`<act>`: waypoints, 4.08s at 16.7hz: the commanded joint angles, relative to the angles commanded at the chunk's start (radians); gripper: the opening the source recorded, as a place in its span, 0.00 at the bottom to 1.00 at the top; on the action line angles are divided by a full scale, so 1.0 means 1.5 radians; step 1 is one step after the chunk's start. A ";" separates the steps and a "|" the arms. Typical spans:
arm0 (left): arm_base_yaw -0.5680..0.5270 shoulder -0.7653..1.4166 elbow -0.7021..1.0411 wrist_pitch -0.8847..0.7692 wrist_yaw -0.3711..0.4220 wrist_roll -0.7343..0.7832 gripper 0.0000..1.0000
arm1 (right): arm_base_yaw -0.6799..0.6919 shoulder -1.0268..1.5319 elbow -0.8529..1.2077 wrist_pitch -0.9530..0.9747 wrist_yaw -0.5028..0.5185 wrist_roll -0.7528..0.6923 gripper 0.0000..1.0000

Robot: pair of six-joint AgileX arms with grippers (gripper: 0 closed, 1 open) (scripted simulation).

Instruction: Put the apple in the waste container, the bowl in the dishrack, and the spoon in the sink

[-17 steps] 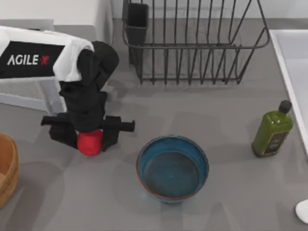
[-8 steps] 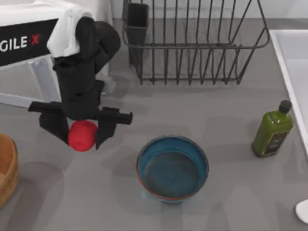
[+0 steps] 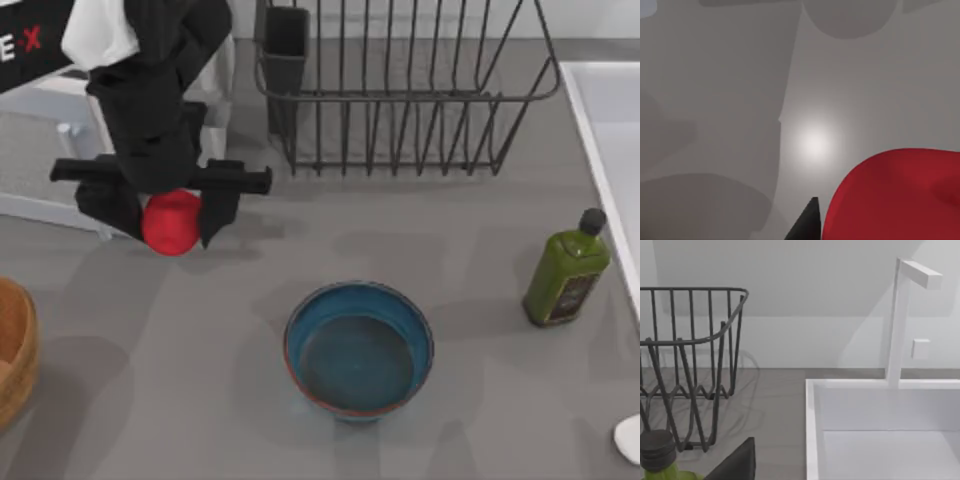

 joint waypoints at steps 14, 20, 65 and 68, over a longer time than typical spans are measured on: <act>0.205 -0.298 -0.249 -0.073 -0.056 0.191 0.00 | 0.000 0.000 0.000 0.000 0.000 0.000 1.00; 0.285 -0.405 -0.285 -0.099 -0.102 0.226 0.00 | 0.000 0.000 0.000 0.000 0.000 0.000 1.00; 0.312 -0.479 -0.510 0.169 -0.093 0.253 1.00 | 0.000 0.000 0.000 0.000 0.000 0.000 1.00; 0.304 -0.595 -0.586 0.260 -0.081 0.249 1.00 | 0.000 0.000 0.000 0.000 0.000 0.000 1.00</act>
